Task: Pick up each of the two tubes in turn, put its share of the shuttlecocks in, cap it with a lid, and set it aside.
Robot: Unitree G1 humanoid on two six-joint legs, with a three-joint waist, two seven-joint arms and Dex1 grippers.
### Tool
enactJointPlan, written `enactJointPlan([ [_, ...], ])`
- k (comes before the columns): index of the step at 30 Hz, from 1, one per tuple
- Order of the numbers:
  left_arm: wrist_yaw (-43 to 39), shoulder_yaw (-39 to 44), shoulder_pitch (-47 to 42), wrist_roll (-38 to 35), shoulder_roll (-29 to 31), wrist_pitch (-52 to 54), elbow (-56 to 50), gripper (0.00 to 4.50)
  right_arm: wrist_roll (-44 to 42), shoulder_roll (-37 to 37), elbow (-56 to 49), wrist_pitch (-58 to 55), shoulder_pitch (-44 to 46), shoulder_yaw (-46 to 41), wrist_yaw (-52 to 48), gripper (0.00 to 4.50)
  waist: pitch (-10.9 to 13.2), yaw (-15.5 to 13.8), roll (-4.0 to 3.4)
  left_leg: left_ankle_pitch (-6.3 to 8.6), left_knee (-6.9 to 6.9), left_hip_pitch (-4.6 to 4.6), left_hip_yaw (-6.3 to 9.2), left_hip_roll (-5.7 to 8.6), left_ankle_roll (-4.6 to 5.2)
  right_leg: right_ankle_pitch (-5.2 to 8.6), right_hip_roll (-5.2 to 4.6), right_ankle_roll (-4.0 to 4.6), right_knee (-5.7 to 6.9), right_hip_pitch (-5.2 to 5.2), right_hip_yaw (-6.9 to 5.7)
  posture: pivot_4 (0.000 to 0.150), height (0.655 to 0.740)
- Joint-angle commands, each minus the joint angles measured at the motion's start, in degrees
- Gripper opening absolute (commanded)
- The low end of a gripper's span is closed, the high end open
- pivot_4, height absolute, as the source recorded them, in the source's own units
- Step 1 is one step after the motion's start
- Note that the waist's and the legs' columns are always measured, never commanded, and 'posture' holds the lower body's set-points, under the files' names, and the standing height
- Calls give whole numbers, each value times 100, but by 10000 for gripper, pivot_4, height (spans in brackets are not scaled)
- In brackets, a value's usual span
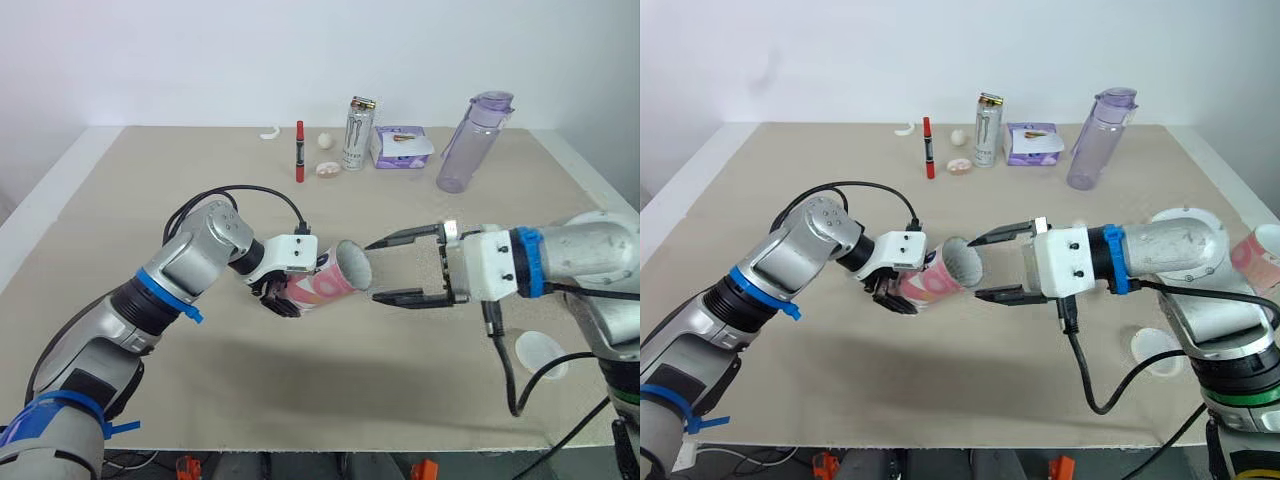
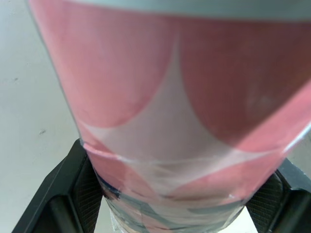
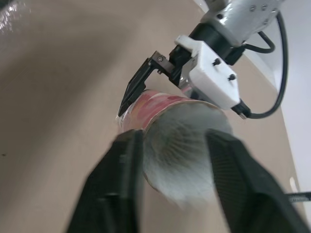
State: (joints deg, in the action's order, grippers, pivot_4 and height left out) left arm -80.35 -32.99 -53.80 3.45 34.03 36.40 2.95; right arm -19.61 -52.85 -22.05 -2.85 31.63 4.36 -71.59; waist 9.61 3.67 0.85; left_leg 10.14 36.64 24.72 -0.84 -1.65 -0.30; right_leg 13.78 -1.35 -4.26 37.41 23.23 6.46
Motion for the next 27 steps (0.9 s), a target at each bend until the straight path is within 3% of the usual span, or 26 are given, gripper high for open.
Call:
enactJointPlan([
  [1,83,-100,-7,127,-40,-23,146,36133,-1230,-344,-182,-1423,147,-869,214,40314,0,-3,1,0,0,0,1,0,0,0,0,0,0,0,0,1500,7400],
  [2,85,-104,-14,131,-51,-36,163,36133,-1350,-429,-73,-1692,171,-959,235,42445,0,-9,1,0,0,0,1,0,0,0,0,0,0,0,-1,1500,7400],
  [6,87,-113,-10,139,-84,-58,178,36133,-1332,-313,562,-2181,404,-860,417,42445,0,-45,1,0,1,0,0,1,0,-1,-4,1,0,-1,-1,1500,7400],
  [7,88,-115,-3,141,-89,-59,175,36133,-1267,-291,631,-2227,458,-713,377,36649,-1,-57,3,0,1,0,-1,1,0,-1,-5,1,-1,-1,-1,1500,7400],
  [9,89,-114,2,141,-96,-51,170,36133,-1002,-314,658,-2143,516,-386,217,34031,-1,-69,2,0,1,-1,-1,0,0,0,-4,1,-1,-1,-1,1500,7400],
  [11,89,-103,-2,141,-98,-51,182,36133,-887,-230,615,-2196,602,-113,146,24992,-2,-88,1,0,0,1,-3,0,0,0,-3,3,-1,4,-2,1500,7400],
  [13,102,-82,8,138,-98,-48,187,36133,-797,-36,539,-2326,749,211,165,21751,-1,-92,1,0,-3,1,-4,0,0,3,-3,4,-1,7,-2,1500,7400],
  [16,117,-74,20,144,-106,-52,196,36133,-443,239,631,-2248,1037,659,93,9059,-1,-94,1,0,-2,6,-2,1,0,3,-2,2,0,9,-2,1500,7400],
  [19,129,-76,31,145,-112,-51,187,36133,-94,429,791,-2144,1259,1065,-5,1061,-1,-94,1,0,1,12,0,1,0,3,-2,1,0,11,-4,1500,7400],
  [27,197,-87,52,151,-184,-29,177,36133,1273,1086,1489,-1617,1856,2230,-42,1061,-2,-98,2,0,3,12,-1,0,0,2,-2,1,0,12,-8,1500,7400],
])
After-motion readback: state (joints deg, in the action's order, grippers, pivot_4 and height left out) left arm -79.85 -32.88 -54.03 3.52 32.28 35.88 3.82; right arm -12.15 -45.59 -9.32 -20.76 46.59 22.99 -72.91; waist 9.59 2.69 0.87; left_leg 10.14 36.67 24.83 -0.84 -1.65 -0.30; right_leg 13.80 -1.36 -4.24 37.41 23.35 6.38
